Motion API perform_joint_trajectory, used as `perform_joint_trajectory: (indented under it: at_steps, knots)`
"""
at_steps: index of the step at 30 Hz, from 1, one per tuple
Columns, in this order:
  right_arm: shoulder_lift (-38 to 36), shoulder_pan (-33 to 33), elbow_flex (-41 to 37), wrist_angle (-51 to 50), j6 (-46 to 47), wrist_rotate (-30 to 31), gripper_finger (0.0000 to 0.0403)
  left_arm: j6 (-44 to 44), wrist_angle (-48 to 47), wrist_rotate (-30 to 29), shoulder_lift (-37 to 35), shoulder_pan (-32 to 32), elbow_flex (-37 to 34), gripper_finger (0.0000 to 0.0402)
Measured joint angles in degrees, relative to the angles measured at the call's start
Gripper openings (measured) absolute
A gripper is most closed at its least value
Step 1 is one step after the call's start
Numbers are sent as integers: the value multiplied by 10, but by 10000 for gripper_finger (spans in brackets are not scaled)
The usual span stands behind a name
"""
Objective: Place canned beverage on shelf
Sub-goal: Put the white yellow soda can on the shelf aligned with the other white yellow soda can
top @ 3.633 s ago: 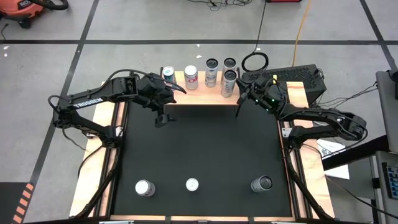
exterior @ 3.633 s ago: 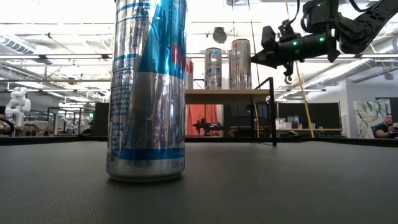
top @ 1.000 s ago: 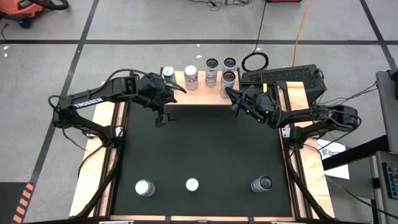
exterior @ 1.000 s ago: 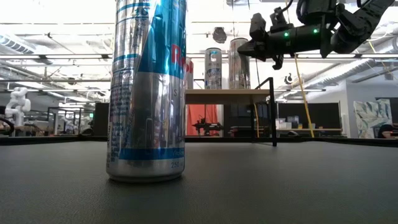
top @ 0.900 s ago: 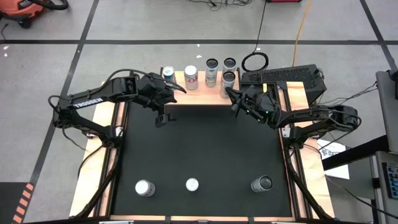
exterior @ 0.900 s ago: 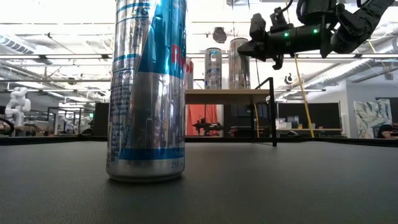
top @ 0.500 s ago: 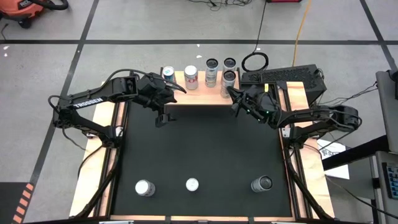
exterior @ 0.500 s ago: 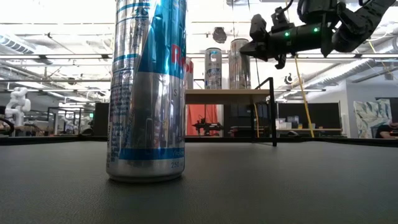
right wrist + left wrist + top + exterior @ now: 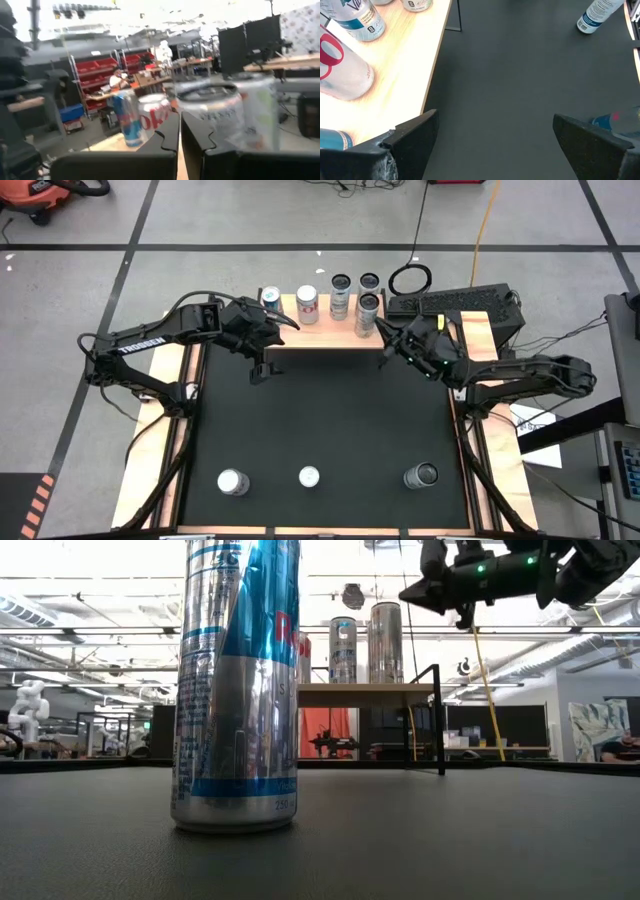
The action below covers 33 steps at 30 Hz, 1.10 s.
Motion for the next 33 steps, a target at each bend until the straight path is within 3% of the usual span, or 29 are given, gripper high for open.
perform_joint_trajectory:
  at_steps: [7,14,22,27,33]
  knots:
    - [14,3,11,28,8,-16,0,0,5,0,0,0,0,393]
    - [113,10,62,27,1,-27,0,0,5,0,0,0,0,393]
    - [154,10,126,-27,-22,29,0,0,-1,-2,0,0,0,393]
    - [154,12,131,-50,-17,35,0,0,-1,-2,0,0,0,393]
    - [153,22,131,-75,-23,95,0,0,-1,-2,0,0,0,393]
